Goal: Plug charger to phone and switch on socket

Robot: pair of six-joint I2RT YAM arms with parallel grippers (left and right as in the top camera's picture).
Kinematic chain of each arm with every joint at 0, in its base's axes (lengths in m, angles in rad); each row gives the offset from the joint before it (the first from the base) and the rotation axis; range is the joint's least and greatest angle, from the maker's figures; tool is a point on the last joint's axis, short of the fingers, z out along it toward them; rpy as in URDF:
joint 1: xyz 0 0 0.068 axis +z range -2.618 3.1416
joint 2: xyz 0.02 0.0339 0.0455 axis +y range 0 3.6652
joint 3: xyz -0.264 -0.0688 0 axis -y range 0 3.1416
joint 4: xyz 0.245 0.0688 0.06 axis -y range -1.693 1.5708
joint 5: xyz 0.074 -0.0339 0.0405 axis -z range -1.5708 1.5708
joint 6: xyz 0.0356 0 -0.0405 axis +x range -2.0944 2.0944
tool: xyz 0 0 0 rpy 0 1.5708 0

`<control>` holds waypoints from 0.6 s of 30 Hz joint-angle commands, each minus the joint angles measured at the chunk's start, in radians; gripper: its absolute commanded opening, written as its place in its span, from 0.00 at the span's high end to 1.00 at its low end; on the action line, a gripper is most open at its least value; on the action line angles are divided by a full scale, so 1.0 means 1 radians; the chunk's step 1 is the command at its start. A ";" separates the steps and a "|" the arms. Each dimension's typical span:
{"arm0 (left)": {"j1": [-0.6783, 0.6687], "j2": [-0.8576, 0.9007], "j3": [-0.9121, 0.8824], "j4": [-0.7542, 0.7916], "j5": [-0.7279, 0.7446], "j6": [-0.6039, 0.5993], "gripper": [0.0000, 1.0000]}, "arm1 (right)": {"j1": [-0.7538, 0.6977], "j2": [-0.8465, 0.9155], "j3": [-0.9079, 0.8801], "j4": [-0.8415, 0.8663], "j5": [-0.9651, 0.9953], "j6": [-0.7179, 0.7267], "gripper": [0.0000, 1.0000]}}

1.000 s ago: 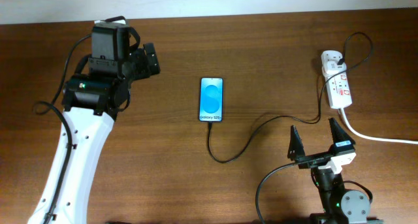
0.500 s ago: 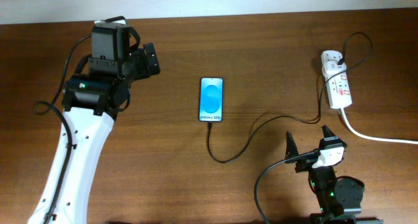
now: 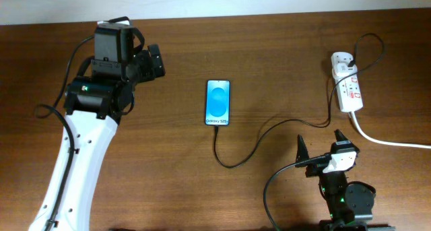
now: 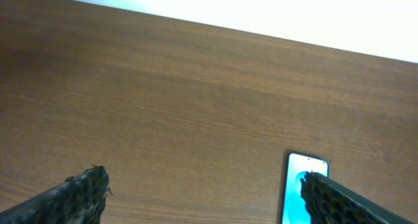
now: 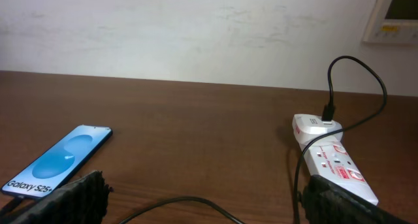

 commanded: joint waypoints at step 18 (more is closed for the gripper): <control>0.007 0.004 -0.003 -0.001 -0.007 0.012 0.01 | 0.009 -0.010 -0.005 -0.009 0.011 0.016 0.01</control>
